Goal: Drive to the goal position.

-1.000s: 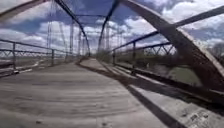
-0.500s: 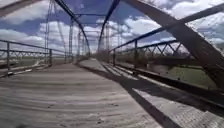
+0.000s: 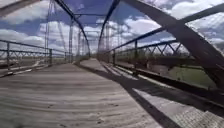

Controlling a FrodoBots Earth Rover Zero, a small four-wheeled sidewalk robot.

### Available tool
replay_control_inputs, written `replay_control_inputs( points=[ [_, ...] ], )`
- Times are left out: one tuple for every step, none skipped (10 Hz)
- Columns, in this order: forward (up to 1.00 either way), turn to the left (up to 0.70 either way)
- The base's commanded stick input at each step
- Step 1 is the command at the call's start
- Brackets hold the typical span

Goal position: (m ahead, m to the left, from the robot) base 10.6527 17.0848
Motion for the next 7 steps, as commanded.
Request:
replay_control_inputs(
  points=[
    [0.85, 0.0],
    [0.85, 0.0],
    [0.85, 0.0],
    [0.85, 0.0],
    [0.85, 0.0],
    [0.85, 0.0],
    [0.85, 0.0]
  ],
)
